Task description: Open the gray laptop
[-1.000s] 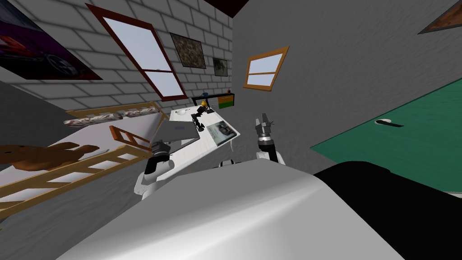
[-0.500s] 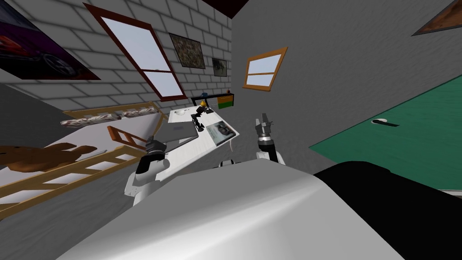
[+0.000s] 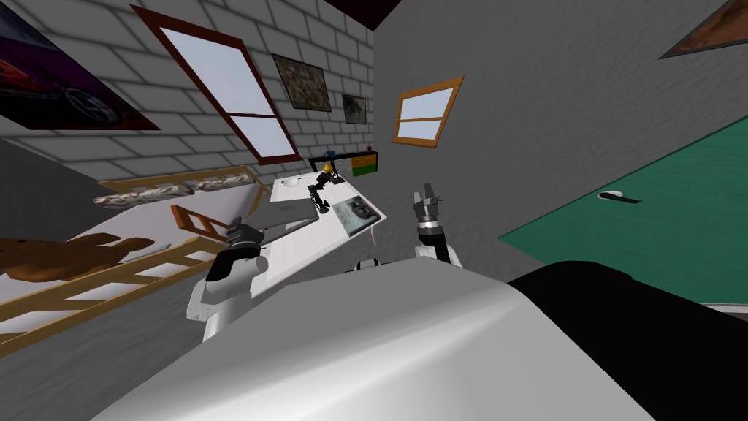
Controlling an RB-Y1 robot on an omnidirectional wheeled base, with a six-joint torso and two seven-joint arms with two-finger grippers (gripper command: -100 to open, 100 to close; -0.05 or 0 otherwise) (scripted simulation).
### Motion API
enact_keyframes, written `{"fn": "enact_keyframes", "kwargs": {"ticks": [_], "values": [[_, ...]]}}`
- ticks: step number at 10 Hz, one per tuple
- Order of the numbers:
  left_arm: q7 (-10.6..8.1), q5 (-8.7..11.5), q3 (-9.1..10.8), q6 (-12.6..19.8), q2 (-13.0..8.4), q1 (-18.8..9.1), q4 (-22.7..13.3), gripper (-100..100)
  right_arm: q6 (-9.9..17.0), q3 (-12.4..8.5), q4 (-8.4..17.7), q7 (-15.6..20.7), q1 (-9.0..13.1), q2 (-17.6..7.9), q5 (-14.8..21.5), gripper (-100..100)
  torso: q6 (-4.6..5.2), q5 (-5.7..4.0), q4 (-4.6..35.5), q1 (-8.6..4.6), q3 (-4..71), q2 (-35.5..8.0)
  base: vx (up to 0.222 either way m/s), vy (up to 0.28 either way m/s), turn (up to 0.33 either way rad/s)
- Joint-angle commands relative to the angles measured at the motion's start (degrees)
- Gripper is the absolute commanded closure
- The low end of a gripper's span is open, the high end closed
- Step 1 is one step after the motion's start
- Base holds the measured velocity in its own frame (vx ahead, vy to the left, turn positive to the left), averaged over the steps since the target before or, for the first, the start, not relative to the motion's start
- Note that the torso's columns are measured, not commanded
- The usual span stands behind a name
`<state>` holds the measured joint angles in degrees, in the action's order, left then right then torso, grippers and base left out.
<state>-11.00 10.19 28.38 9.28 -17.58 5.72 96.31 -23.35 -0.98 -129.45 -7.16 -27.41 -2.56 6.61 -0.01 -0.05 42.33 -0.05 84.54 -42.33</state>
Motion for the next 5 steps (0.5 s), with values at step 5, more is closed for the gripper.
{"fn": "enact_keyframes", "kwargs": {"ticks": [5], "values": [[0.01, 0.0, -0.04, 0.1, 0.1, 0.1, -0.1, 0, 0.0, 0.0, 0.0, 0.0, 0.0, 0.0, 0.0, 0, 0.01, 0.05, 0.0, 0.05, 0.0, 0.1, 0.000, 0.000, 0.000]]}}
